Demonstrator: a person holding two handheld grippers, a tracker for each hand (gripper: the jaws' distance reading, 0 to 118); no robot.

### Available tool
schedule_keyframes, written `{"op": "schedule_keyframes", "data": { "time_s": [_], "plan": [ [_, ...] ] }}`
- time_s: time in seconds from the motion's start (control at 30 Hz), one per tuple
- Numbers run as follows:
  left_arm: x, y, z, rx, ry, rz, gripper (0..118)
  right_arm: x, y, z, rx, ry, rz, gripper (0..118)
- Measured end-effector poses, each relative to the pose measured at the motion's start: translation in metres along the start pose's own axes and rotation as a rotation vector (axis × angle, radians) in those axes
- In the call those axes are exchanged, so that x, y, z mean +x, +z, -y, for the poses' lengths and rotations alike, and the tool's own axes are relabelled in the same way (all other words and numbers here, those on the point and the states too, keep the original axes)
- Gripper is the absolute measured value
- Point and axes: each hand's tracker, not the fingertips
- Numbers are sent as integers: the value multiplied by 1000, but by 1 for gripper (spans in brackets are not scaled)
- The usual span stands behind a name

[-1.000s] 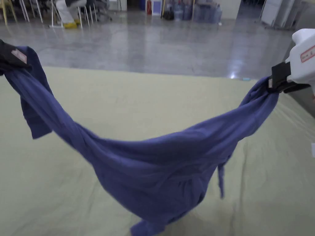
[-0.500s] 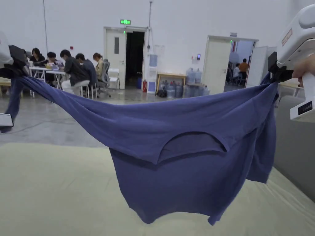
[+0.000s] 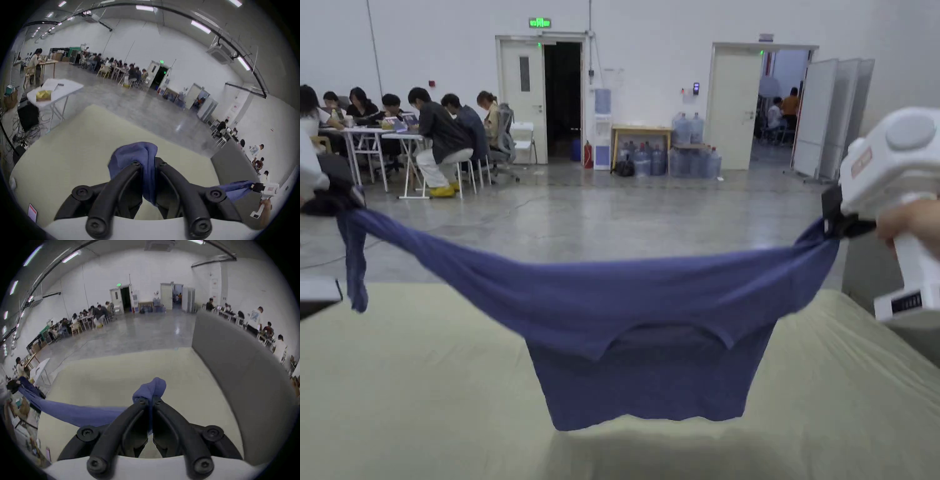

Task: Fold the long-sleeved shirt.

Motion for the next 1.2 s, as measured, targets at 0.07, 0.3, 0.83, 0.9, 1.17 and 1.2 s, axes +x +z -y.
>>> {"op": "schedule_keyframes", "data": {
  "time_s": [0.07,0.3,0.83,0.9,1.17,1.2],
  "plan": [
    [-19,-15,39,-68,-42,-22,10,10,-26,55,-71,-27,-38,5],
    [-100,-27,183,-358,-99,-113,10,35,-61,249,-298,-10,-20,5],
    [-248,115,366,-614,-73,-217,10,67,64,486,-449,-124,-63,5],
    [-253,128,381,-642,-70,-202,10,68,75,507,-476,-130,-46,5],
    [-276,130,437,-757,-118,-277,10,61,52,577,-631,-103,43,5],
    [-281,124,445,-768,-110,-291,10,61,45,582,-645,-103,54,5]
  ]
}}
